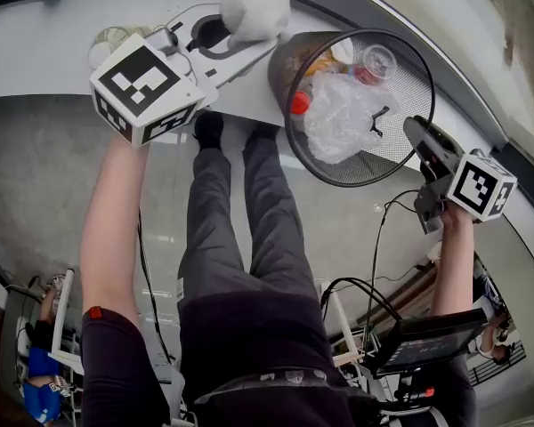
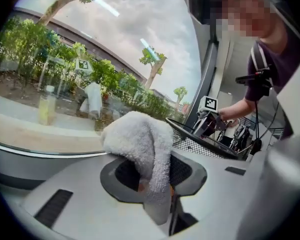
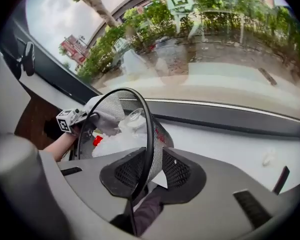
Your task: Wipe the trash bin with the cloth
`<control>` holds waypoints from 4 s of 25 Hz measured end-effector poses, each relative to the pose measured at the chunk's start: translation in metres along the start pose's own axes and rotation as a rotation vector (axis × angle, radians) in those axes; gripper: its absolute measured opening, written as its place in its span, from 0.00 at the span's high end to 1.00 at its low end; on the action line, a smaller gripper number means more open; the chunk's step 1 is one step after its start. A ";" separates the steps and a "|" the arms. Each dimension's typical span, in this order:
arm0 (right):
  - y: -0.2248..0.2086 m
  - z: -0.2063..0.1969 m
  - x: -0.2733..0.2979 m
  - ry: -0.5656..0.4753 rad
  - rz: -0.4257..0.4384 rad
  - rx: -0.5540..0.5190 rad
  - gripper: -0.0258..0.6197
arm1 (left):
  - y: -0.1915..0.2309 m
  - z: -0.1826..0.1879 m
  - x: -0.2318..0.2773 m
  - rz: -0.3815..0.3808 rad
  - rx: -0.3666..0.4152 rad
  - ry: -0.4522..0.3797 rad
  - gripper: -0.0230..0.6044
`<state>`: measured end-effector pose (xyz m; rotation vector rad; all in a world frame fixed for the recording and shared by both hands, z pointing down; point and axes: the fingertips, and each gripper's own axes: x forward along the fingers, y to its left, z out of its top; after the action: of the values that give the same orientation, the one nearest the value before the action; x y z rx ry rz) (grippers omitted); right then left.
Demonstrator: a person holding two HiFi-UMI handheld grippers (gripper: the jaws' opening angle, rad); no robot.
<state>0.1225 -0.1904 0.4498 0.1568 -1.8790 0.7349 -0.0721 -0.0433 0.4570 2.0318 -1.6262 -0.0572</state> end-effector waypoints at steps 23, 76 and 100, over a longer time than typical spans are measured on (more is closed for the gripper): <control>0.023 -0.093 -0.005 -0.073 0.203 0.916 0.84 | -0.163 -0.095 0.009 -0.293 0.085 0.225 0.81; -0.009 -0.048 -0.030 -0.045 0.059 0.467 0.77 | -0.020 0.010 0.038 0.059 0.144 0.137 0.82; 0.016 -0.086 -0.020 -0.043 0.245 0.628 0.81 | -0.097 -0.117 -0.008 -0.149 0.187 0.487 0.81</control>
<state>0.1927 -0.1345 0.4472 0.3437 -1.6664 1.4879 0.0538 0.0206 0.5135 2.0890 -1.2105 0.5144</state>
